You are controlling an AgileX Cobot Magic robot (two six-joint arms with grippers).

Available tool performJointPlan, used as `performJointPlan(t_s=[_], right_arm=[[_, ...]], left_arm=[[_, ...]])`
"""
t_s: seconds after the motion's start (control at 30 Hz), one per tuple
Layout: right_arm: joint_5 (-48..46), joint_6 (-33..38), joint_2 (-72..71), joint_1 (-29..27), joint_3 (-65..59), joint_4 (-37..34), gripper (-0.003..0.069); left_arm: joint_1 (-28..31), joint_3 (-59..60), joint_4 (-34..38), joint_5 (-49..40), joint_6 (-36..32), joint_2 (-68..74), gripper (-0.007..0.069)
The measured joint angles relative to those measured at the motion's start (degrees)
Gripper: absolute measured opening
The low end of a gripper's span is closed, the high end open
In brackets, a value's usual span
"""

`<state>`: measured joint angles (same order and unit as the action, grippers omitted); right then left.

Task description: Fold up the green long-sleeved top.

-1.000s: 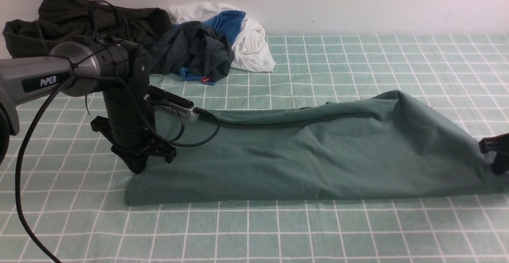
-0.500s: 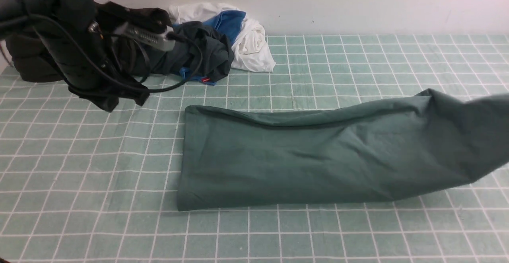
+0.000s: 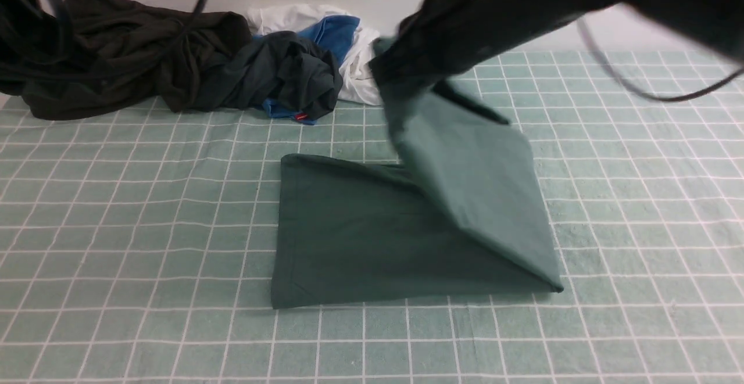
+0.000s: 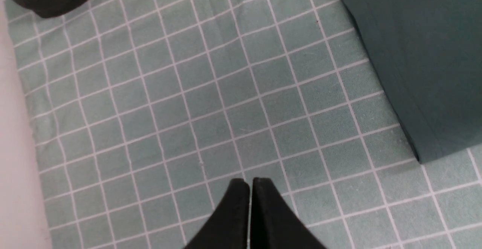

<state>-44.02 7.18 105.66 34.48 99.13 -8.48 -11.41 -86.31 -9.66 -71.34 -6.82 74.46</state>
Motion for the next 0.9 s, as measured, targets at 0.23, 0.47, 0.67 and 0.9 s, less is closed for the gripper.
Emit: performJointPlan(t_s=[0.23, 0.47, 0.67, 0.9], right_arm=[[4.6, 0.1, 14.6, 6.5, 5.6, -1.8, 0.0167], [-4.3, -0.3, 12.9, 3.6, 9.0, 1.2, 0.0424], [-3.5, -2.1, 15.0, -0.5, 0.3, 2.3, 0.0454], [-7.4, -0.6, 7.9, -0.9, -1.4, 2.3, 0.0395]], left_arm=[[0.0, 1.1, -0.2, -0.7, 0.4, -6.9, -0.0003], [0.0, 15.1, -0.2, 3.7, 2.5, -15.2, -0.0003], [0.0, 32.1, -0.2, 11.8, 6.8, -24.1, -0.0003], [0.0, 48.3, -0.2, 15.7, 10.2, -42.3, -0.0003]])
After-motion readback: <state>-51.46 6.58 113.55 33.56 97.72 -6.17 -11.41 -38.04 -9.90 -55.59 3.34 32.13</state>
